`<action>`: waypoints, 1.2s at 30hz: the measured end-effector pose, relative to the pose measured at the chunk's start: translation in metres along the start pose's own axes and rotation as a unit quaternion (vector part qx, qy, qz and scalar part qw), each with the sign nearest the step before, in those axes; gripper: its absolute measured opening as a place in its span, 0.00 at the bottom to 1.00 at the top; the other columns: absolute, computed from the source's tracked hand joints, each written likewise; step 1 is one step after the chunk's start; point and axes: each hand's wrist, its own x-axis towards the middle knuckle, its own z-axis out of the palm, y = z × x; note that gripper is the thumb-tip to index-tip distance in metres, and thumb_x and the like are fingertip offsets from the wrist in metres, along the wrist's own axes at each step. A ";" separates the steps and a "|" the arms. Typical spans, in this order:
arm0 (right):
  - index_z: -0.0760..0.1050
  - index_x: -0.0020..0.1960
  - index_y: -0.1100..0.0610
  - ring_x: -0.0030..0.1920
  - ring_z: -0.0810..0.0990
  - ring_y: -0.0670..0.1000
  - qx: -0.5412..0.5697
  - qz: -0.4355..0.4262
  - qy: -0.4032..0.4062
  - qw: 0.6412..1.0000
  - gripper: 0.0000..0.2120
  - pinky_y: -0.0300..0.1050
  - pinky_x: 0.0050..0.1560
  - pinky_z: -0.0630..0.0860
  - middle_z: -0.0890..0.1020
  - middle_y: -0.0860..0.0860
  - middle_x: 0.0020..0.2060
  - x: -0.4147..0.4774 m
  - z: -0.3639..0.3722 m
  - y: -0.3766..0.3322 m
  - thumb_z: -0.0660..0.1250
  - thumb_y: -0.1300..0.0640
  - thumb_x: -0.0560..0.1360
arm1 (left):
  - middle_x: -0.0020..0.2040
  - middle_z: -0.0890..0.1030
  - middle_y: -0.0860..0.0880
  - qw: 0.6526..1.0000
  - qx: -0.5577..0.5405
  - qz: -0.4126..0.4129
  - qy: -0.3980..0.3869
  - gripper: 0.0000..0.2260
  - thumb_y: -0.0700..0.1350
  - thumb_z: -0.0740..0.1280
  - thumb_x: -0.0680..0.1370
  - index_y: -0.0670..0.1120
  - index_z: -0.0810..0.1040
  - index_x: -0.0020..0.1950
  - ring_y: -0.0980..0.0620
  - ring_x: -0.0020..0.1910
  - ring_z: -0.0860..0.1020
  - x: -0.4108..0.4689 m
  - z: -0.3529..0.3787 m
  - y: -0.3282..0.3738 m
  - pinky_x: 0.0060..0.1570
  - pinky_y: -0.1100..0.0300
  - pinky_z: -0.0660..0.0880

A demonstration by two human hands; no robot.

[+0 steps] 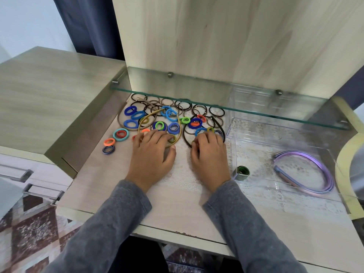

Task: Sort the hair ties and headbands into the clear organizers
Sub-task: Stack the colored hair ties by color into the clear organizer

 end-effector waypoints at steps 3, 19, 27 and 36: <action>0.75 0.50 0.59 0.51 0.72 0.55 0.001 0.008 0.000 1.000 0.07 0.52 0.51 0.72 0.75 0.54 0.49 0.004 0.003 0.001 0.62 0.57 0.76 | 0.62 0.79 0.53 1.000 -0.004 0.003 0.011 0.21 0.56 0.54 0.77 0.50 0.79 0.62 0.52 0.67 0.72 -0.001 0.000 0.000 0.70 0.46 0.60; 0.81 0.54 0.55 0.53 0.74 0.56 0.071 -0.018 0.010 0.997 0.13 0.54 0.52 0.72 0.79 0.51 0.49 0.001 0.003 0.005 0.62 0.58 0.74 | 0.55 0.82 0.56 0.991 -0.013 0.081 0.101 0.09 0.52 0.69 0.77 0.53 0.82 0.55 0.53 0.57 0.79 -0.005 -0.005 0.000 0.63 0.50 0.64; 0.79 0.50 0.55 0.50 0.73 0.53 0.085 0.006 0.000 0.996 0.08 0.54 0.50 0.72 0.78 0.50 0.47 0.005 0.005 0.009 0.64 0.53 0.76 | 0.51 0.80 0.58 0.989 -0.061 0.120 0.058 0.09 0.57 0.67 0.77 0.54 0.82 0.48 0.55 0.53 0.78 -0.006 -0.008 0.000 0.64 0.55 0.59; 0.81 0.46 0.53 0.49 0.75 0.50 0.127 0.019 0.007 0.992 0.06 0.49 0.50 0.71 0.80 0.46 0.46 0.009 0.005 0.010 0.69 0.51 0.74 | 0.50 0.82 0.60 0.985 -0.096 0.140 0.009 0.12 0.60 0.66 0.76 0.54 0.82 0.47 0.58 0.54 0.79 -0.004 -0.006 -0.001 0.65 0.54 0.61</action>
